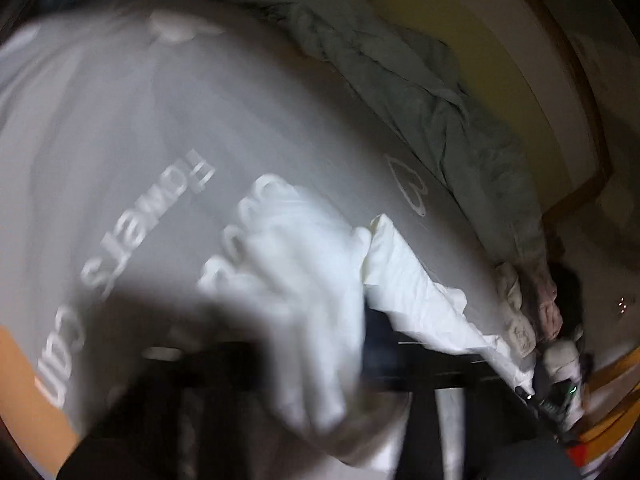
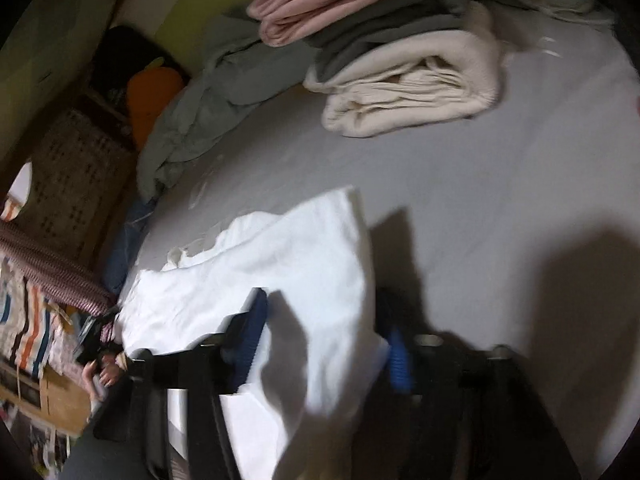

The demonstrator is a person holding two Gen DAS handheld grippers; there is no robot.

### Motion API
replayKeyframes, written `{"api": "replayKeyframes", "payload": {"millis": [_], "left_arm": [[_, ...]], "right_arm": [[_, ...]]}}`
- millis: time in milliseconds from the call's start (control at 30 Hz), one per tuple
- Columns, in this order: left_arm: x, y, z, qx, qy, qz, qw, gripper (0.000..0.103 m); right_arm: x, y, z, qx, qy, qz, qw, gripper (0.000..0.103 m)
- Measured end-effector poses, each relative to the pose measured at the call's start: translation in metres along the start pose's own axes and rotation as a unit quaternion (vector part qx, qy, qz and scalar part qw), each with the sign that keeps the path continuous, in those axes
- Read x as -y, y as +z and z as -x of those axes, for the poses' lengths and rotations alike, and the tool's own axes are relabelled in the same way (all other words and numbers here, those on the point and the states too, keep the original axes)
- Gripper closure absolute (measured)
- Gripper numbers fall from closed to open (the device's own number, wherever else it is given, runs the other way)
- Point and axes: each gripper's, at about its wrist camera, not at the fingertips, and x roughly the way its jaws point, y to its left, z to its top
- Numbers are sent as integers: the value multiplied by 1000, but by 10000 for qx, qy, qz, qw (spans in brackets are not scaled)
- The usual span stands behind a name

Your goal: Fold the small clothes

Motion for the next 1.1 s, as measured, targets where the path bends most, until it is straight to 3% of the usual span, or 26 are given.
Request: {"api": "replayKeyframes", "payload": {"millis": [67,100,233,300,400,467,533,567,600,633,700,900,1100], "left_arm": [[17,0,10,412,134,-460,9980,89],[29,-1,20,689,27,-708,9951,89],[76,-10,57,1766,-237,-1619,9706,89],[86,-6,47,1672,11,-1863,9682,86],[79,0,2,963,686,-1923,9742,79],[60,-6,-17,700,1023,-1774,9763,78],[38,-5,-19,551,802,-1193,9881,74],[31,-4,-17,553,685,-954,9915,65],[24,-3,-12,594,610,-732,9937,57],[20,-3,-6,678,590,-618,9940,56],[16,-5,6,755,602,-610,9935,53],[-10,-20,34,884,425,7,9952,42],[-36,-27,47,1001,435,698,9916,39]], "right_arm": [[-3,-2,-2,103,-173,78,9998,92],[-10,-3,1,225,-394,259,9986,93],[-60,-9,37,1214,-981,1182,9806,93],[-73,-6,37,1312,-1675,1478,9659,93],[-49,5,29,1135,-2023,1013,9674,92],[-29,8,19,847,-1989,705,9738,92],[-22,5,20,862,-2139,647,9709,75],[-23,5,25,978,-2281,638,9666,69],[-24,4,32,1111,-2495,636,9599,55],[-27,6,39,1254,-2755,649,9509,50],[-33,3,53,1541,-2961,692,9401,50],[-55,-14,83,1929,-2650,790,9414,50],[-101,-36,43,1316,-1828,1421,9639,50]]}}
